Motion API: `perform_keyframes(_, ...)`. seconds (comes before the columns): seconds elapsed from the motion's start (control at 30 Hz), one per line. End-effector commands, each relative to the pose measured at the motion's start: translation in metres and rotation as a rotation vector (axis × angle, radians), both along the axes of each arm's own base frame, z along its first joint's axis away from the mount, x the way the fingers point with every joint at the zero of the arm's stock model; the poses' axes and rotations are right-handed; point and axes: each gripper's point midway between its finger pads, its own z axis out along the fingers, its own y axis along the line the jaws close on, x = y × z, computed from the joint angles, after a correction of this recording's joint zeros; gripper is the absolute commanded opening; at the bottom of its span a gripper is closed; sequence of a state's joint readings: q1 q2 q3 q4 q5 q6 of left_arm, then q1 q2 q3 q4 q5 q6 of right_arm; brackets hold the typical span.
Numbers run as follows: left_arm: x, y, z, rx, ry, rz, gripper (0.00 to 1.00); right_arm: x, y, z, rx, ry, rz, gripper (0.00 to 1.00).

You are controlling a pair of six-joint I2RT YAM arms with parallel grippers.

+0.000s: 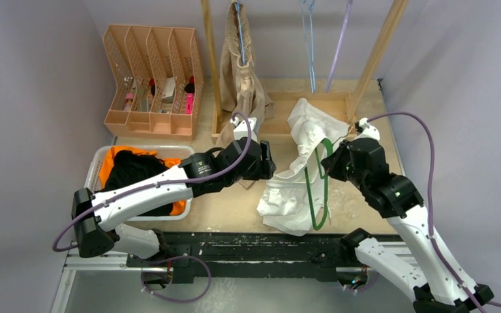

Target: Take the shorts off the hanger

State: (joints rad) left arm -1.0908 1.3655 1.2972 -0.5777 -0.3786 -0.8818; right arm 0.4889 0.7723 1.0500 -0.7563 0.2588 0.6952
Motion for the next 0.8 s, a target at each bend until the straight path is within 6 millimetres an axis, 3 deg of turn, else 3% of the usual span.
perform_keyframes(0.0, -0.018, -0.018, 0.024, -0.242, 0.035, -0.049, 0.57, 0.004, 0.025, -0.006, 0.078, 0.001, 0.088, 0.0)
perform_keyframes(0.2, -0.053, -0.045, 0.005, -0.439, 0.161, -0.195, 0.6, 0.004, 0.028, -0.018, 0.172, 0.073, -0.007, 0.0)
perform_keyframes(0.3, -0.055, -0.054, -0.004, -0.441, 0.16, -0.154, 0.59, 0.003, 0.031, -0.029, 0.246, 0.083, -0.051, 0.0)
perform_keyframes(0.47, -0.058, -0.082, 0.003, -0.566, 0.181, -0.172, 0.61, 0.002, 0.041, -0.031, 0.307, 0.06, -0.01, 0.0)
perform_keyframes(0.57, -0.059, -0.092, -0.016, -0.552, 0.232, -0.173, 0.63, 0.001, 0.038, -0.033, 0.301, 0.073, -0.032, 0.0)
perform_keyframes(0.63, -0.059, -0.093, -0.03, -0.533, 0.262, -0.154, 0.63, 0.0, 0.038, -0.03, 0.305, 0.071, -0.03, 0.0)
perform_keyframes(0.77, -0.05, -0.077, -0.053, -0.509, 0.271, -0.039, 0.63, -0.001, 0.037, -0.02, 0.324, 0.057, -0.039, 0.0)
